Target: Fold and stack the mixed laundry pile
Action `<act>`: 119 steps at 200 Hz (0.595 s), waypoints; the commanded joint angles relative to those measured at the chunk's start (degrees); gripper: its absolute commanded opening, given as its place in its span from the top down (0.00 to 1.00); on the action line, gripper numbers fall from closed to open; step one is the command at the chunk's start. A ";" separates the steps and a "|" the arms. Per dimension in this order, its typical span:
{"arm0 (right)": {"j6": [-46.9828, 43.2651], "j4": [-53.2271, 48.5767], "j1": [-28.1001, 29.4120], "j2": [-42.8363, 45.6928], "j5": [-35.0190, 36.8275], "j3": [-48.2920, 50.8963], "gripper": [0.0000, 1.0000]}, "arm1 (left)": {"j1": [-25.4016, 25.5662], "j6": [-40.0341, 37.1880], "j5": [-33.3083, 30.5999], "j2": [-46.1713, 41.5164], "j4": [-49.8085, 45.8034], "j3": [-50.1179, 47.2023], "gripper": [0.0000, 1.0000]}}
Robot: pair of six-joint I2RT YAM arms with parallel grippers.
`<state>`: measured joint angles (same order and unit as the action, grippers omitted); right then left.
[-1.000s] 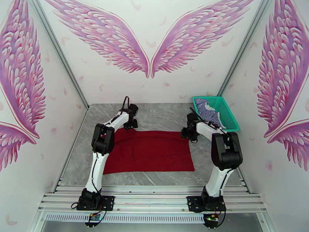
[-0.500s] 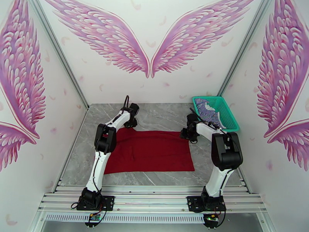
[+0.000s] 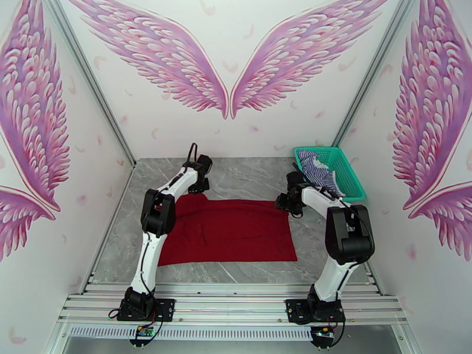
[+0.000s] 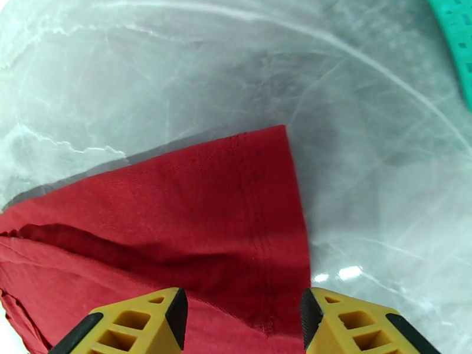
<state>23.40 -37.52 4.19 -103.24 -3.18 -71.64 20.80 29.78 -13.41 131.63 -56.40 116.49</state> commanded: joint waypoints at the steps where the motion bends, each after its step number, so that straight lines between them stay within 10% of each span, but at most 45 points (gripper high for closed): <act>1: 2.53 -2.80 0.30 3.23 0.91 0.70 0.41 | 1.38 -0.22 -1.62 -11.82 1.54 -6.97 1.00; 78: 7.53 -4.87 0.29 5.31 -3.16 2.15 0.41 | 7.61 7.36 -2.74 -31.31 -0.24 -31.70 1.00; 119: 8.36 -4.42 0.30 4.17 -3.92 3.37 0.40 | 13.93 14.30 0.93 -34.00 1.41 -40.22 0.66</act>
<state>30.13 -41.23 4.19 -99.42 -5.87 -69.38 31.42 38.81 -14.35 100.55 -55.37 79.68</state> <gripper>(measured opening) 0.597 0.288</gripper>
